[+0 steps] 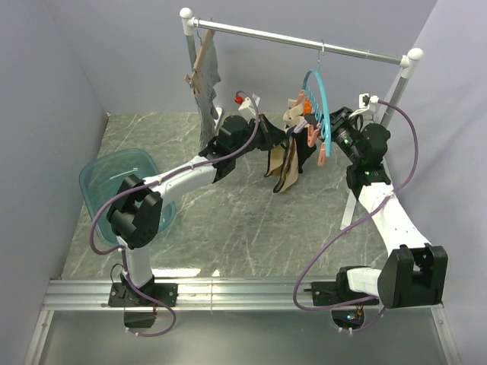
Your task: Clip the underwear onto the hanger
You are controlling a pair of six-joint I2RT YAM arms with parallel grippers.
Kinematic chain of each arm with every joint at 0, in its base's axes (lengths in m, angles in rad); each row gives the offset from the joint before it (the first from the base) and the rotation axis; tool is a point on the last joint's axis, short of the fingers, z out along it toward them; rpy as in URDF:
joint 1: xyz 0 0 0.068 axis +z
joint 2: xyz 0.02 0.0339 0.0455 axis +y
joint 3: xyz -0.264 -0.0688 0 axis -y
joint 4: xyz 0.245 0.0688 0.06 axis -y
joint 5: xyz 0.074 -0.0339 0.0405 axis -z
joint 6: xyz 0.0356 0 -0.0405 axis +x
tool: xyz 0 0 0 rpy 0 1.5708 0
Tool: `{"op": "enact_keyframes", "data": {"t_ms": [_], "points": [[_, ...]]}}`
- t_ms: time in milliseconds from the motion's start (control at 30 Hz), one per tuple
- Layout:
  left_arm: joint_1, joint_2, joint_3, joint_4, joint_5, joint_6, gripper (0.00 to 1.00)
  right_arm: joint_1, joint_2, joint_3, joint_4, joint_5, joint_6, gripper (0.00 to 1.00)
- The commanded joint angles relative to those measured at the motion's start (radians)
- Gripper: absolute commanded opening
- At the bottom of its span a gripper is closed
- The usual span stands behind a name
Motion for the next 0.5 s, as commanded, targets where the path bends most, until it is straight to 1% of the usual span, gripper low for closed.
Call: {"op": "enact_keyframes", "data": {"t_ms": [0,467], "points": [[0.004,-0.015,0.056,0.037,0.003,-0.046,0.00,0.013,-0.006,-0.024,-0.015,0.029,-0.002,0.00],[-0.007,-0.004,0.074,0.033,0.014,-0.051,0.00,0.036,-0.006,-0.038,0.025,0.053,0.024,0.00]]}}
